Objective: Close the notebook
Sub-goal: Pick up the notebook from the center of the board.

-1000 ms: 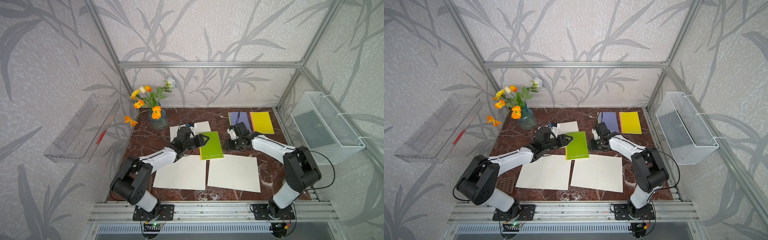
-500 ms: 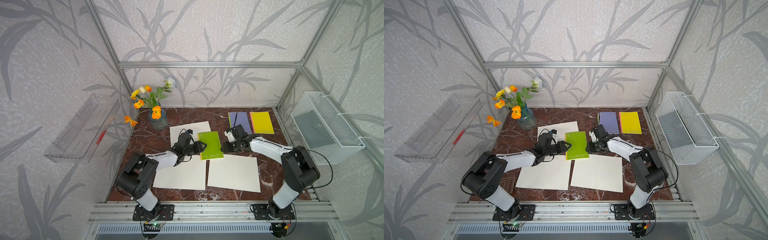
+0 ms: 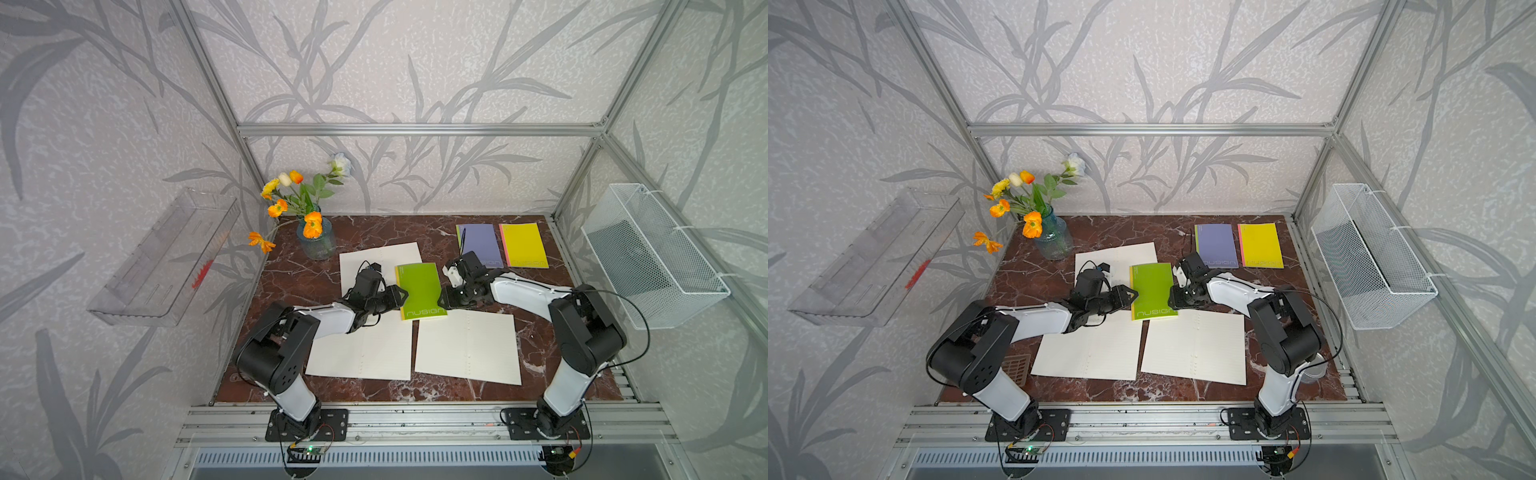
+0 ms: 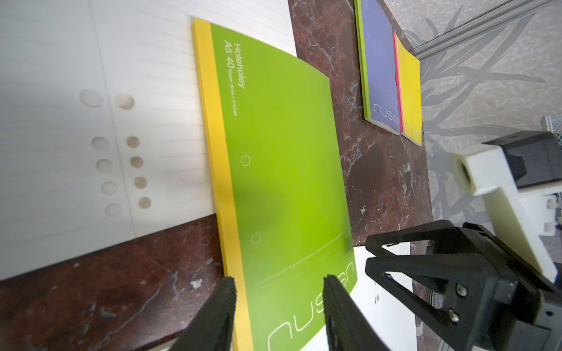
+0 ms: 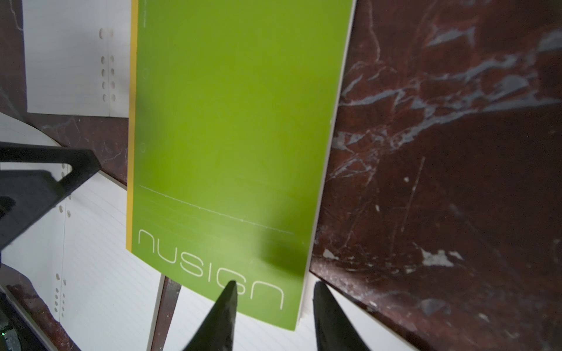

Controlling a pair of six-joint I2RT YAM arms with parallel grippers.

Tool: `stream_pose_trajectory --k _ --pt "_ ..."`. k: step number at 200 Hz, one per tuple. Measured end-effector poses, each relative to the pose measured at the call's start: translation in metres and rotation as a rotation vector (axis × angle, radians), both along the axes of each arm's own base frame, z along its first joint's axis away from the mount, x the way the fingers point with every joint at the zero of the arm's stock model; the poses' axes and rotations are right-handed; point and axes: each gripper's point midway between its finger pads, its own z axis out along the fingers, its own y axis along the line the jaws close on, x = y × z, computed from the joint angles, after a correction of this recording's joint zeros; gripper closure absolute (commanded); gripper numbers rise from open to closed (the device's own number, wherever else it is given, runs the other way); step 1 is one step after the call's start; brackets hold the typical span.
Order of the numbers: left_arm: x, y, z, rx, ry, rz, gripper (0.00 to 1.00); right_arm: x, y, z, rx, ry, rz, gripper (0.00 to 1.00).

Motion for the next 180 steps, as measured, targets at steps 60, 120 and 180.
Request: stream_pose_trajectory --k 60,120,180 --pt "0.001 0.005 -0.018 0.014 0.039 0.009 0.53 0.003 0.004 -0.004 -0.005 0.007 0.004 0.60" --pt "0.001 0.004 -0.024 0.010 0.052 0.002 0.53 0.007 0.008 -0.009 -0.008 0.012 0.008 0.61" --pt "0.002 0.001 -0.026 -0.004 0.049 -0.010 0.54 0.007 0.008 -0.013 -0.013 0.021 0.011 0.61"
